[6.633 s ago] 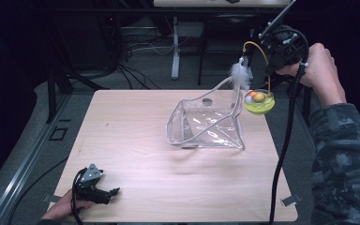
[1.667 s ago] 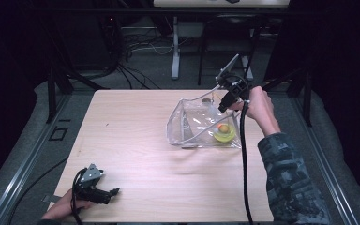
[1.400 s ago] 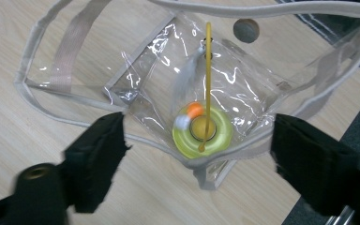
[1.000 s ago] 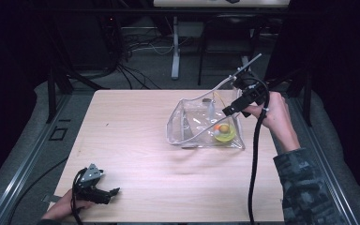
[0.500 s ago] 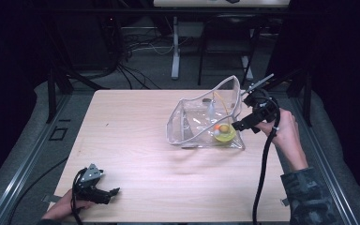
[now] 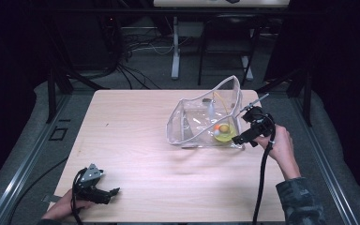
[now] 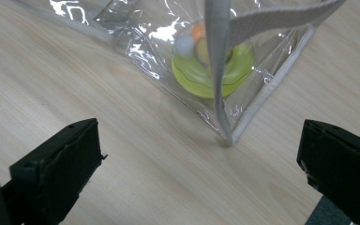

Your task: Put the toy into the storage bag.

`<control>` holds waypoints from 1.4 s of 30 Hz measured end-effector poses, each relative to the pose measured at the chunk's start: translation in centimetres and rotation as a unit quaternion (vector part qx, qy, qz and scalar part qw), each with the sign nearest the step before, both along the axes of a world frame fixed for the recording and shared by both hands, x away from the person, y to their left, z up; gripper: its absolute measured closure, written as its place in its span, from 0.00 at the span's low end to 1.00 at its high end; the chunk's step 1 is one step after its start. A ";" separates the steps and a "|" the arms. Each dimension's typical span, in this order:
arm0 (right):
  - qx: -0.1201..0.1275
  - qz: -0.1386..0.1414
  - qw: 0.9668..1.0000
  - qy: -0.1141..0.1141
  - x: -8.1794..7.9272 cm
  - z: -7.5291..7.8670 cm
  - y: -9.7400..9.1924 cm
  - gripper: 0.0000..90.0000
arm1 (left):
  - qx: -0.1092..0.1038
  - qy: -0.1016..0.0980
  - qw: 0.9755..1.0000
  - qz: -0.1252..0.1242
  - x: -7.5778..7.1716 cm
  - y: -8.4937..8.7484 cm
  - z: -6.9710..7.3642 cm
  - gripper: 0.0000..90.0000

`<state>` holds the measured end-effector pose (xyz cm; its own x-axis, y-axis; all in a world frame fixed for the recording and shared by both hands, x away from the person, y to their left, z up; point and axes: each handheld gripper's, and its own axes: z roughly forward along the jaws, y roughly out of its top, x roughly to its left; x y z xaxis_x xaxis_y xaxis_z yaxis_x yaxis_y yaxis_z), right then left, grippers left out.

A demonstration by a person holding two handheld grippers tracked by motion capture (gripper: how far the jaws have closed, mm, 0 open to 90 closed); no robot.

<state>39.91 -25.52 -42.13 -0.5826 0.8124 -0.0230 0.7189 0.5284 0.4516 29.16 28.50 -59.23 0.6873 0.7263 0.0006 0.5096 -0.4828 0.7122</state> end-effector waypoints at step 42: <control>-0.006 -0.030 0.999 0.045 -3.1 -11.9 -5.7 0.00 | -0.001 0.000 1.000 0.001 0.0 0.0 0.0 0.00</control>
<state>36.77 -31.26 -54.02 -0.5331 0.8459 0.0168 0.7870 0.4884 0.3770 29.15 28.49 -59.23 0.6864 0.7272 -0.0006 0.5107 -0.4815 0.7123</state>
